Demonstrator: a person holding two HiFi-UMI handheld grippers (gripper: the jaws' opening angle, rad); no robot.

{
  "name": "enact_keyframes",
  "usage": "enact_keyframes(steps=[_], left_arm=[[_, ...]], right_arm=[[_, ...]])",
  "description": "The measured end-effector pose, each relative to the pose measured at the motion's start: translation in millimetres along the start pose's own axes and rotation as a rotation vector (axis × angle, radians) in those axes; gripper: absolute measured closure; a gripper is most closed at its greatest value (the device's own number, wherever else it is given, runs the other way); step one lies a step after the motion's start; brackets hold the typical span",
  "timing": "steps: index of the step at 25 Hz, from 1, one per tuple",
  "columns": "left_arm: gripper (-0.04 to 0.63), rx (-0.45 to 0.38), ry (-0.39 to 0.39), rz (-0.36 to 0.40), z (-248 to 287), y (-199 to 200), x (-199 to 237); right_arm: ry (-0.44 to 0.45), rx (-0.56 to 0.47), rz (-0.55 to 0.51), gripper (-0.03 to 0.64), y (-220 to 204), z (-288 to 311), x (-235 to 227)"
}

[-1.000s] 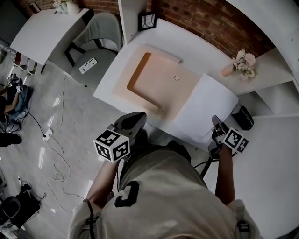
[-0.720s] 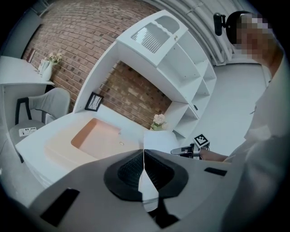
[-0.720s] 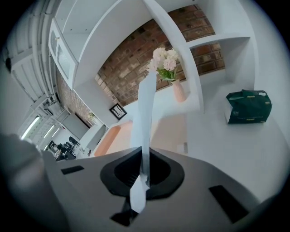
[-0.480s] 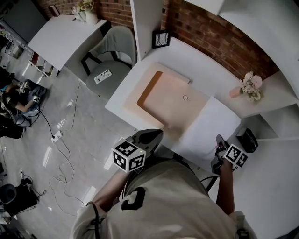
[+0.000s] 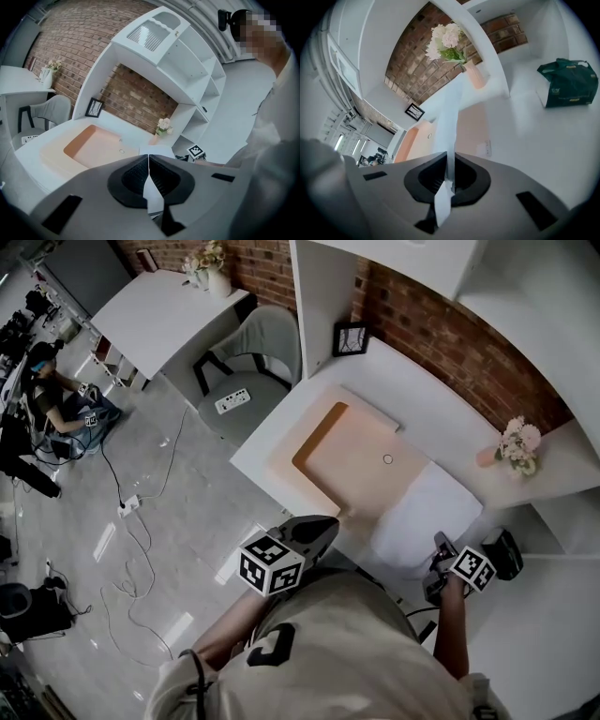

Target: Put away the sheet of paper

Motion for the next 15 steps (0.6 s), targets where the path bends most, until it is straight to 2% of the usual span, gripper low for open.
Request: enact_keyframes(steps=[8,15], left_arm=[[0.575,-0.029,0.052,-0.013,-20.7,1.3,13.5],[0.575,-0.015,0.028,-0.009,-10.8,1.6,8.0]], right_arm=[[0.004,0.010,0.055,0.589,-8.0,25.6,1.4],[-0.018,0.010,0.069,0.589,-8.9,31.6,-5.0]])
Point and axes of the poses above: the fingertips, and each gripper's own axes: z forward along the fingers, x to its left, y out of its top, the point moved 2 cm from there along -z, backward along the fingers, and after that the axes turned 3 degrees about -x, right-handed, at the moved point
